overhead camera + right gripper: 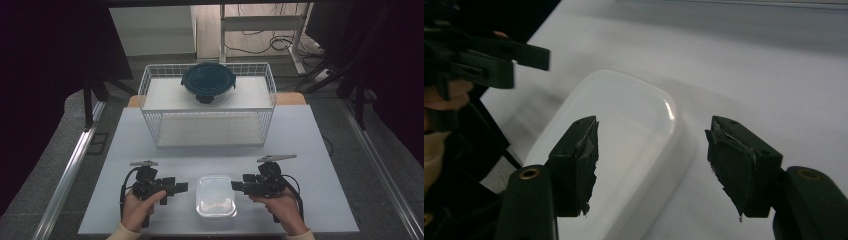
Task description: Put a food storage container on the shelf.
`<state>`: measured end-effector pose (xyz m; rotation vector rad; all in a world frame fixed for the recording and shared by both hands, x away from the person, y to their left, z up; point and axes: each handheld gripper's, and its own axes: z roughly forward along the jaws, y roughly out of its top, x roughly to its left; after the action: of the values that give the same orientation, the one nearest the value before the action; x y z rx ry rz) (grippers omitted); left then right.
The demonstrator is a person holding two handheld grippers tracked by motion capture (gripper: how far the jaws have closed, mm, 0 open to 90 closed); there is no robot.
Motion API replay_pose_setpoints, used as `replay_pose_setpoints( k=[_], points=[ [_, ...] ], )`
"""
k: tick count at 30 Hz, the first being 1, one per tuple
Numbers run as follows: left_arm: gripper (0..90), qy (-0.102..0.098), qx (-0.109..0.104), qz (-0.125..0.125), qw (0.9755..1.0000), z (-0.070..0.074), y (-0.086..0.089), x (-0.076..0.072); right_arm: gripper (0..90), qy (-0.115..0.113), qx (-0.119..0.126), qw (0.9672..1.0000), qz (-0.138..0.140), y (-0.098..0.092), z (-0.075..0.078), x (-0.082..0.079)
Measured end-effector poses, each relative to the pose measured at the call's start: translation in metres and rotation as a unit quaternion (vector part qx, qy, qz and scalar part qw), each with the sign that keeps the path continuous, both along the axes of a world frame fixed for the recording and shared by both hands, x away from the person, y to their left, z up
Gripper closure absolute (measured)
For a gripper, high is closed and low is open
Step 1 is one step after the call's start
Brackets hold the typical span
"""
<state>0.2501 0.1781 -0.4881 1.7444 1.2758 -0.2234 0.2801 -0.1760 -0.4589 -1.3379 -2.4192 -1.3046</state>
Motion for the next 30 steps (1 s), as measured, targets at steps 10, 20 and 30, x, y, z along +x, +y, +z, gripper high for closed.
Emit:
replay_pose_setpoints(
  k=[10, 20, 30],
  points=[
    [25.1, 0.013, -0.019, -0.017, 0.9996, -0.006, -0.010, 0.000, 36.5, 0.021, 0.011, 0.9997, -0.003, 0.000, -0.012, -0.005],
    [30.1, 0.032, -0.032, -0.026, 0.9986, -0.022, -0.016, -0.002, 37.8, 0.039, 0.001, 0.9992, 0.002, 0.005, -0.023, -0.007],
    [38.4, 0.057, -0.068, -0.023, 0.9958, -0.031, -0.021, -0.001, 45.2, 0.071, 0.028, 0.9970, -0.006, 0.004, -0.029, -0.009]
  ],
)
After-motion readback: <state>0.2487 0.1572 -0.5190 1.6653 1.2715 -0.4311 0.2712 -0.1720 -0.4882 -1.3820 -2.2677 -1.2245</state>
